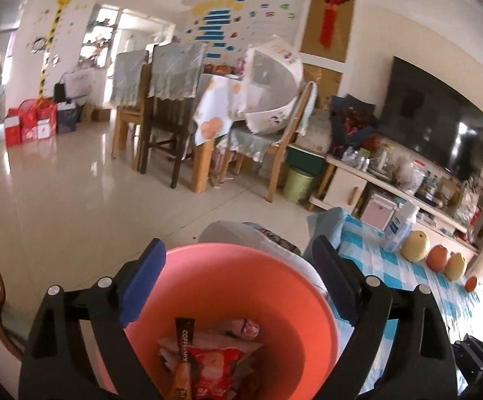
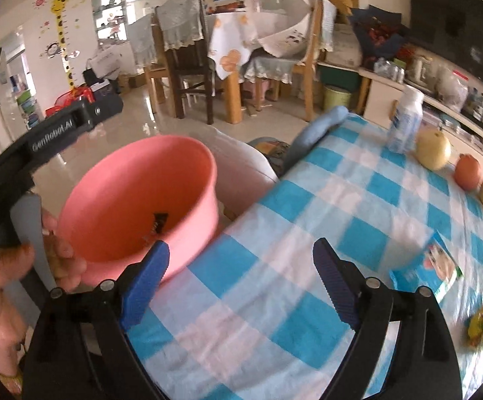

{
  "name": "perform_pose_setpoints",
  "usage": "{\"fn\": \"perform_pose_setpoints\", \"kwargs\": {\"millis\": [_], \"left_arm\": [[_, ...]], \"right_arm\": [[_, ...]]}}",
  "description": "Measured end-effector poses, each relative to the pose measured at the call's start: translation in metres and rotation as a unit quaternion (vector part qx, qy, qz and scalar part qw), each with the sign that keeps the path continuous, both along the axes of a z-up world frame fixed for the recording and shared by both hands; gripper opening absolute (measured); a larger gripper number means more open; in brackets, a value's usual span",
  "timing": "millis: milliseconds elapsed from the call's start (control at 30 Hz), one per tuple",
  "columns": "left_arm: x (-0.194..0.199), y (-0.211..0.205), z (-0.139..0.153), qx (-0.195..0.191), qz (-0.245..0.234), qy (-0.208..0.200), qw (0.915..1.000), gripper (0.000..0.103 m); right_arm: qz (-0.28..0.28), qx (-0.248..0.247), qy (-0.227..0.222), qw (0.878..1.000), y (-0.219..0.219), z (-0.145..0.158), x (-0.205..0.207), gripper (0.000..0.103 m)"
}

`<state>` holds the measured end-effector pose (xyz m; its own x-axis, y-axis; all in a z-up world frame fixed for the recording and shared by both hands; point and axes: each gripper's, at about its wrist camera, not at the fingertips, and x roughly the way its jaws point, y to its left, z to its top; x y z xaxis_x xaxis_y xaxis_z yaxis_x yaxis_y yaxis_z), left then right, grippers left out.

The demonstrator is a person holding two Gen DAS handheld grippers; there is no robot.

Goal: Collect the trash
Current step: 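Move both open tools back from the bucket over the table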

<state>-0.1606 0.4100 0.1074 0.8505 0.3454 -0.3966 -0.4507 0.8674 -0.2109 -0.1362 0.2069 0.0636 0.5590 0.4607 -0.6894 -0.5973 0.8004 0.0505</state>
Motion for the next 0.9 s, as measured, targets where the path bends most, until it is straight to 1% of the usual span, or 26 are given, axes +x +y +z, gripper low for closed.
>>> {"fn": "perform_pose_setpoints", "kwargs": {"millis": [167, 267, 467, 667, 767, 900], "left_arm": [[0.006, -0.016, 0.001, 0.006, -0.028, 0.008, 0.9996, 0.090], [0.010, -0.028, 0.003, 0.003, -0.042, 0.020, 0.9989, 0.090], [0.019, -0.049, -0.003, -0.005, -0.072, 0.043, 0.9965, 0.090], [0.019, -0.081, 0.000, 0.016, -0.098, 0.028, 0.9947, 0.090], [0.022, -0.098, -0.002, 0.025, -0.111, 0.035, 0.9929, 0.090], [0.025, -0.118, -0.004, 0.038, -0.128, 0.042, 0.9902, 0.090]], "right_arm": [[-0.022, -0.006, 0.004, 1.000, -0.026, -0.006, -0.009, 0.088], [-0.036, 0.000, 0.001, 0.999, -0.040, -0.004, -0.016, 0.090], [-0.060, -0.002, -0.003, 0.998, -0.066, -0.005, -0.026, 0.091], [-0.086, 0.003, -0.010, 0.996, -0.095, 0.000, -0.036, 0.091], [-0.098, 0.010, -0.015, 0.995, -0.109, 0.007, -0.039, 0.091], [-0.110, 0.007, -0.030, 0.993, -0.123, 0.013, -0.045, 0.091]]}}
